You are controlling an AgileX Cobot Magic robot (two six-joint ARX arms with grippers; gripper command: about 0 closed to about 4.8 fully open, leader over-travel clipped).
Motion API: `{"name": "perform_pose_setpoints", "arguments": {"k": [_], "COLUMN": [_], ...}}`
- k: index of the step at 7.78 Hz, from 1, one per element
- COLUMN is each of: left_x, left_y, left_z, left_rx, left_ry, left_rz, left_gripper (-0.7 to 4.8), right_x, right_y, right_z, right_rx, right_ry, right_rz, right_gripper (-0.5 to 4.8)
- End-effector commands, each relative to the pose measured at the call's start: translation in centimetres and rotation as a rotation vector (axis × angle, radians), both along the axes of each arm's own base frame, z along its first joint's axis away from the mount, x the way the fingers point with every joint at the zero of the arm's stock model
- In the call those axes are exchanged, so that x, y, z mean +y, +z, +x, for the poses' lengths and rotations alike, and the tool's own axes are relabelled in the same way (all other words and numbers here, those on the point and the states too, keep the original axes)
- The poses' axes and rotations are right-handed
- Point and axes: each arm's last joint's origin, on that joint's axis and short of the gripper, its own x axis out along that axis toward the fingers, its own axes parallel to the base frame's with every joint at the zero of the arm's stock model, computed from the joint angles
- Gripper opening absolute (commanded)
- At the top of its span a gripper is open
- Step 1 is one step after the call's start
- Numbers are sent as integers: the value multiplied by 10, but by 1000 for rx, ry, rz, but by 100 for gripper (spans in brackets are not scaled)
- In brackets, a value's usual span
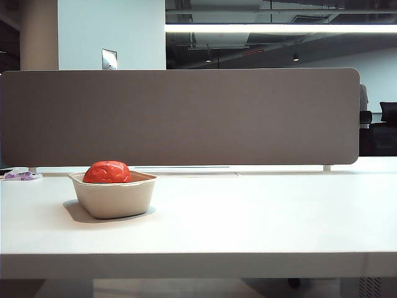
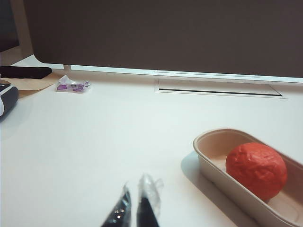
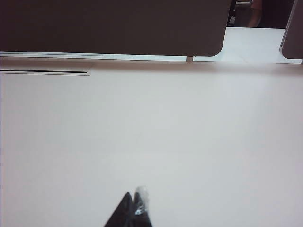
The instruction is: Pick up the orange and place it into the paper lunchbox.
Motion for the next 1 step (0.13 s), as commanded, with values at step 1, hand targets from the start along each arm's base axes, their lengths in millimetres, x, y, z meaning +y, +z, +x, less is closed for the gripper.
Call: {"name": "perform_pose_setpoints", "arguments": {"k": [1], "left_x": [0], "left_y": [1], "left_z": [0], "left_rx": [-13], "left_ry": [1], "left_rz": [3], "left_gripper": [26], "right_x": [0], "right_y": [1], "right_z": [0], "right_rx": [-16], "right_ry": [-5], "right_rz": [2], "right_gripper": [0]}}
